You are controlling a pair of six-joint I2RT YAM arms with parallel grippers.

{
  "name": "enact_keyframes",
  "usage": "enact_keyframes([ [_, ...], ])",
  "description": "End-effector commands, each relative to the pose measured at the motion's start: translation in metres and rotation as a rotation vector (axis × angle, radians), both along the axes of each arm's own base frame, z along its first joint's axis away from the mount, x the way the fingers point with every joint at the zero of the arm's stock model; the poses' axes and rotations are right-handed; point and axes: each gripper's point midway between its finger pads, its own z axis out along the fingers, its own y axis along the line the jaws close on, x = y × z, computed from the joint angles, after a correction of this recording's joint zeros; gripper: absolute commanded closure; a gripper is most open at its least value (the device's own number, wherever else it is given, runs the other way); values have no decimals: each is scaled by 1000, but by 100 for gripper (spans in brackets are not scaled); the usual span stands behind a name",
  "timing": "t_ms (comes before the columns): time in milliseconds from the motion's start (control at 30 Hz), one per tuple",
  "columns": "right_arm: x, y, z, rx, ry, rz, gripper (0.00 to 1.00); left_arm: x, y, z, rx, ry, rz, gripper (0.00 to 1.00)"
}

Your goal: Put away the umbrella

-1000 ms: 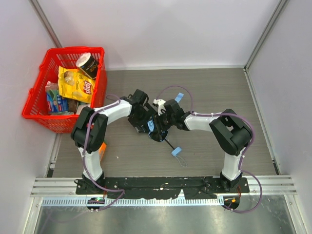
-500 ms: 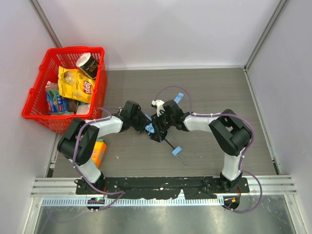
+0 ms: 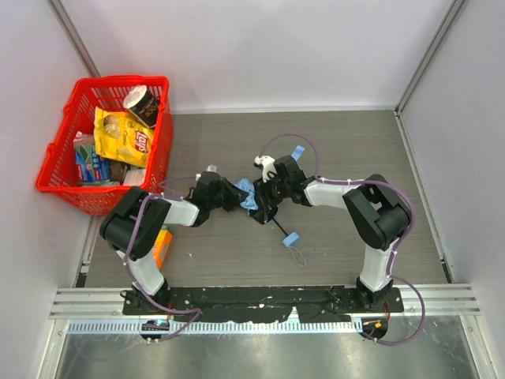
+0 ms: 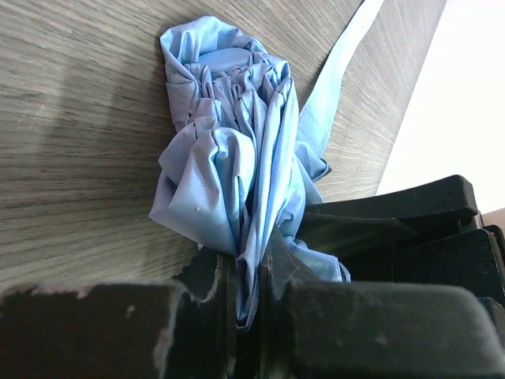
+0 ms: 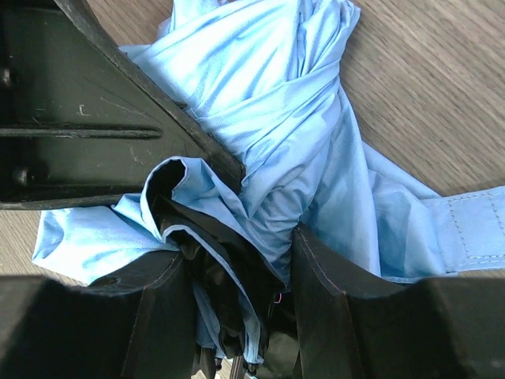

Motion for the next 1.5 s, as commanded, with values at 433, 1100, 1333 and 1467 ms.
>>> enact_keyframes([
  [433, -44, -38, 63, 19, 217, -126, 42, -62, 53, -104, 298, 231, 4, 100],
  [1100, 23, -8, 48, -24, 55, -435, 41, -60, 53, -99, 307, 221, 21, 100],
  [1333, -2, -18, 13, -21, -26, -450, 46, -59, 50, -99, 289, 220, 19, 100],
  [1467, -8, -25, -5, -60, -54, -435, 57, -58, 46, -97, 264, 214, 13, 100],
])
